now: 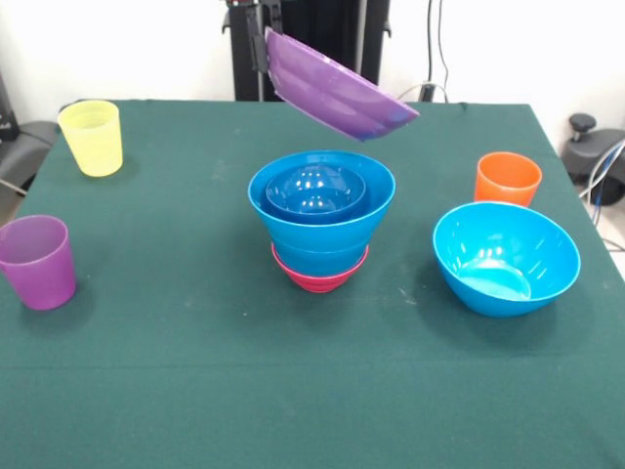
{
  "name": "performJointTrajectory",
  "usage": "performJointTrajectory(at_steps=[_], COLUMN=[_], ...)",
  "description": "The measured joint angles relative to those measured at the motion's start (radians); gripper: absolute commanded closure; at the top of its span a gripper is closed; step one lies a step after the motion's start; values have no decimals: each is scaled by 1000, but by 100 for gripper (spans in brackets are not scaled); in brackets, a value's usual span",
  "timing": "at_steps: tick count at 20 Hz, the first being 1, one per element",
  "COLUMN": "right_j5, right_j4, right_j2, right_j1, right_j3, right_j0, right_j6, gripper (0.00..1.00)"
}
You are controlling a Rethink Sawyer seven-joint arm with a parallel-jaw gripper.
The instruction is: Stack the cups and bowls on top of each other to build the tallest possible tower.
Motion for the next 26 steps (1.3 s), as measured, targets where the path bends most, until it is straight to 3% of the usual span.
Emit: performJointTrajectory(at_steps=[12, 26], right_j5=[-6, -6], right_j4=[0, 0], right_j2=[-57, -59], right_j1=[85, 97], right_j3=[-60, -68], right_j0=[45, 43], right_j6=[0, 0], gripper=[100, 100])
